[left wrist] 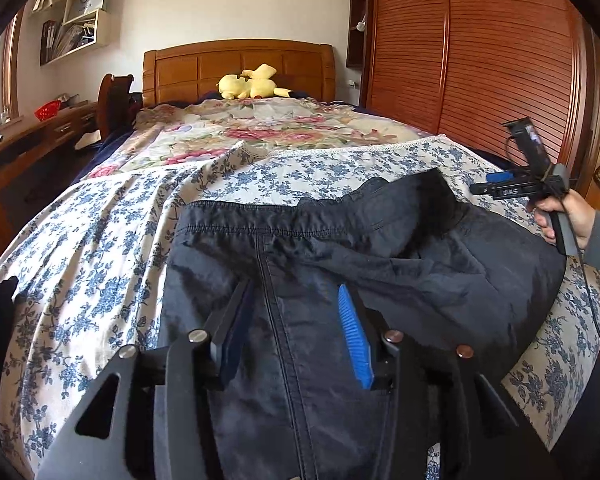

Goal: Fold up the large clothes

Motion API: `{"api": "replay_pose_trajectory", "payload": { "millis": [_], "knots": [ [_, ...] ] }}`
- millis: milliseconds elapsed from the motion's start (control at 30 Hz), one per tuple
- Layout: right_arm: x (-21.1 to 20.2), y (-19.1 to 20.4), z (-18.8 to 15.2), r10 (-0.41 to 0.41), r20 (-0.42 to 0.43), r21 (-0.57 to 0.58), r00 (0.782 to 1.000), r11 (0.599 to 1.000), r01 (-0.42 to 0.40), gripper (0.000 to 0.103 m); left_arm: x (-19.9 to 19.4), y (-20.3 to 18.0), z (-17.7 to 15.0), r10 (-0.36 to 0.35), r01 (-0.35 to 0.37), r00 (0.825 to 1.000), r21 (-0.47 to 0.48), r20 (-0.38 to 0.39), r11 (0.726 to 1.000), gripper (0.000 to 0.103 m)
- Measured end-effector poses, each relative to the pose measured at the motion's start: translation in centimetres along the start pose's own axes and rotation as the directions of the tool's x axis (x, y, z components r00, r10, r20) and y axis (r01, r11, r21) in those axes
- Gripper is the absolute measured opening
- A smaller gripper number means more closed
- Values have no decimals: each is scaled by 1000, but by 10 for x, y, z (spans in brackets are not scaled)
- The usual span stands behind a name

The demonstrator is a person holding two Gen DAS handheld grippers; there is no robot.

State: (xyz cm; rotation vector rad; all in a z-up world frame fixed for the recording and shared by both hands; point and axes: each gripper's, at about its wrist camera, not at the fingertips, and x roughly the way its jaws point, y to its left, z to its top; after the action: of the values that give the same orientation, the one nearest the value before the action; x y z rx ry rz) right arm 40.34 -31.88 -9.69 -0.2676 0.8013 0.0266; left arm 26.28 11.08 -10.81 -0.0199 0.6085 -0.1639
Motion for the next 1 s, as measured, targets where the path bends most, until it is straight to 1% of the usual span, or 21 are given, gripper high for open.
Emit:
{"api": "replay_pose_trajectory", "payload": {
  "millis": [100, 167, 233, 267, 367, 433, 467, 500, 533, 567, 600, 633, 700, 733, 767, 833, 867, 900, 933, 967, 1000],
  "knots": [
    [18, 3, 2, 11, -37, 1, 999, 1000, -11, 76, 1, -3, -2, -1, 1, 1000, 6, -6, 1000, 46],
    [37, 6, 7, 28, -75, -6, 997, 1000, -29, 76, 3, -4, -3, -1, 2, 1000, 8, -11, 1000, 47],
    [54, 8, 10, 28, -108, -6, 994, 1000, -29, 76, 5, -5, -4, -3, 3, 1000, 10, -19, 1000, 47],
    [61, 7, 11, 29, -123, 5, 992, 1000, -29, 76, 6, -5, -5, -3, 3, 1000, 11, -20, 1000, 47],
    [83, 1, 13, 75, -165, 79, 983, 995, -63, 76, 8, -6, -6, -6, 7, 999, 17, -33, 1000, 47],
    [90, -3, 15, 134, -182, 132, 974, 985, -111, 59, 8, -5, -7, -19, 20, 999, 12, -36, 1000, 47],
    [90, -2, 16, 168, -182, 144, 969, 979, -142, 38, 8, -5, -7, -21, 22, 999, 9, -35, 1000, 47],
    [89, 2, 17, 214, -179, 135, 960, 972, -191, 15, 8, -5, -7, -19, 19, 999, 9, -35, 1000, 47],
    [87, 7, 19, 201, -174, 100, 964, 977, -186, 8, 8, -5, -7, -18, 18, 999, 9, -35, 1000, 47],
    [82, 15, 20, 164, -163, 32, 973, 986, -161, 5, 8, -4, -7, -19, 20, 999, 6, -34, 1000, 47],
    [79, 18, 20, 159, -156, 8, 975, 987, -159, 3, 8, -4, -6, -20, 20, 999, 4, -34, 1000, 47],
    [74, 19, 21, 130, -135, -16, 982, 991, -133, 2, 8, -4, -6, -20, 20, 999, 3, -34, 1000, 47],
    [64, 10, 24, 27, -77, -5, 997, 1000, -27, 2, 7, -4, -6, -18, 18, 999, 7, -29, 1000, 47],
    [64, 5, 25, -28, -73, 10, 997, 1000, 28, 2, 6, -4, -6, -16, 17, 999, 9, -29, 1000, 47],
    [68, -2, 25, -113, -103, 31, 988, 993, 116, 2, 6, -3, -7, -16, 16, 999, 9, -29, 1000, 47],
    [77, -7, 23, -122, -162, 52, 979, 990, 132, 2, 6, -1, -7, -15, 15, 999, 2, -32, 1000, 47],
    [77, -5, 23, -139, -166, 43, 976, 988, 148, 2, 5, 1, -7, -16, 15, 999, -4, -30, 1000, 47],
    [74, -3, 24, -173, -154, 27, 973, 983, 180, 3, 4, 2, -7, -16, 16, 999, -7, -28, 1000, 47],
    [71, -2, 24, -197, -145, 21, 970, 979, 202, 6, 4, 4, -7, -16, 16, 1000, -10, -26, 1000, 47],
    [67, -1, 26, -220, -138, 21, 966, 974, 224, 12, 2, 6, -7, -16, 15, 1000, -14, -22, 1000, 47],
    [61, 0, 28, -228, -131, 24, 965, 972, 233, 19, 1, 7, -7, -15, 15, 1000, -16, -20, 1000, 47]
  ]
}}
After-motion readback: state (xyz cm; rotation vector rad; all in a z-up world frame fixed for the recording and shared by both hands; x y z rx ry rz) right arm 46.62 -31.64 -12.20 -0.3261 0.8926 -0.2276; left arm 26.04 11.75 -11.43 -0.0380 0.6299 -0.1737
